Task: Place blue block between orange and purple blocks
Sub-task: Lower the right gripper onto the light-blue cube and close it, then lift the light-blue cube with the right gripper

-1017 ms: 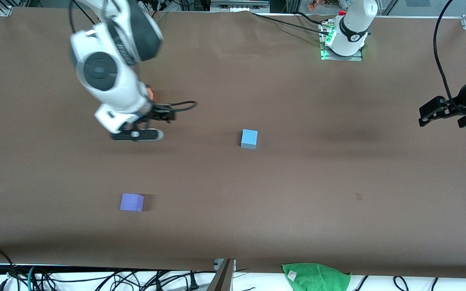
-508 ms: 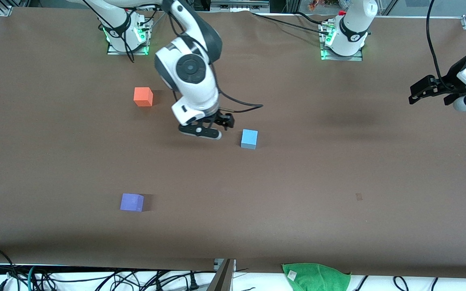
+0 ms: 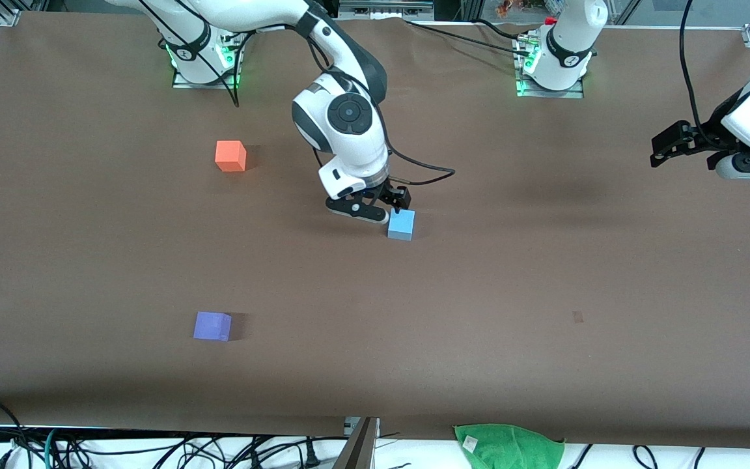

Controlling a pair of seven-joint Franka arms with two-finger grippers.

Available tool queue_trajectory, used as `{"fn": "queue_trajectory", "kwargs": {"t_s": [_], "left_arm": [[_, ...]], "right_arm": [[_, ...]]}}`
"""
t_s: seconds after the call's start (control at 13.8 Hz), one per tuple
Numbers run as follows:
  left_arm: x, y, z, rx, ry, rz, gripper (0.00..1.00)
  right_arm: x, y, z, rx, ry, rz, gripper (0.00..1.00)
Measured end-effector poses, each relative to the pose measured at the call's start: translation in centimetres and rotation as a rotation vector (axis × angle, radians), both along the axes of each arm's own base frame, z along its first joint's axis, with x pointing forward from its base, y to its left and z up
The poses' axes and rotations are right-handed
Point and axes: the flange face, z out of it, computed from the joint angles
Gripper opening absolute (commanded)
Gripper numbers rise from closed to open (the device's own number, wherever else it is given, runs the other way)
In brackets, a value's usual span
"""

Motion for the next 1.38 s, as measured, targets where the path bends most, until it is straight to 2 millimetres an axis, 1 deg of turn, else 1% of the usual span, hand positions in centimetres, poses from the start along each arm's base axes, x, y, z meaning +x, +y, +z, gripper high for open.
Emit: {"fn": "queue_trajectory", "kwargs": {"t_s": [0.22, 0.51, 0.73, 0.87, 1.02, 1.23, 1.38], "left_arm": [[0.0, 0.1, 0.1, 0.03, -0.002, -0.007, 1.0], [0.0, 0.1, 0.1, 0.031, -0.004, -0.007, 1.0], [0.0, 0.1, 0.2, 0.031, -0.004, -0.008, 1.0], [0.0, 0.1, 0.2, 0.031, -0.004, -0.011, 1.0], [0.0, 0.1, 0.2, 0.031, -0.004, -0.013, 1.0], [0.0, 0.1, 0.2, 0.031, -0.004, -0.015, 1.0], [0.0, 0.1, 0.2, 0.031, -0.004, -0.015, 1.0]], "right_arm": [[-0.4, 1.4, -1.5, 0.03, -0.019, -0.028, 1.0], [-1.7, 3.4, -4.6, 0.043, -0.065, -0.039, 1.0], [-2.3, 3.9, -6.9, 0.016, -0.094, -0.006, 1.0], [-2.4, 4.0, -7.9, 0.003, -0.114, 0.015, 1.0], [-2.3, 4.0, -8.6, 0.005, -0.122, 0.02, 1.0], [-2.2, 4.5, -8.7, 0.013, -0.129, 0.023, 1.0], [-2.6, 4.8, -9.0, 0.012, -0.127, 0.031, 1.0]]}}
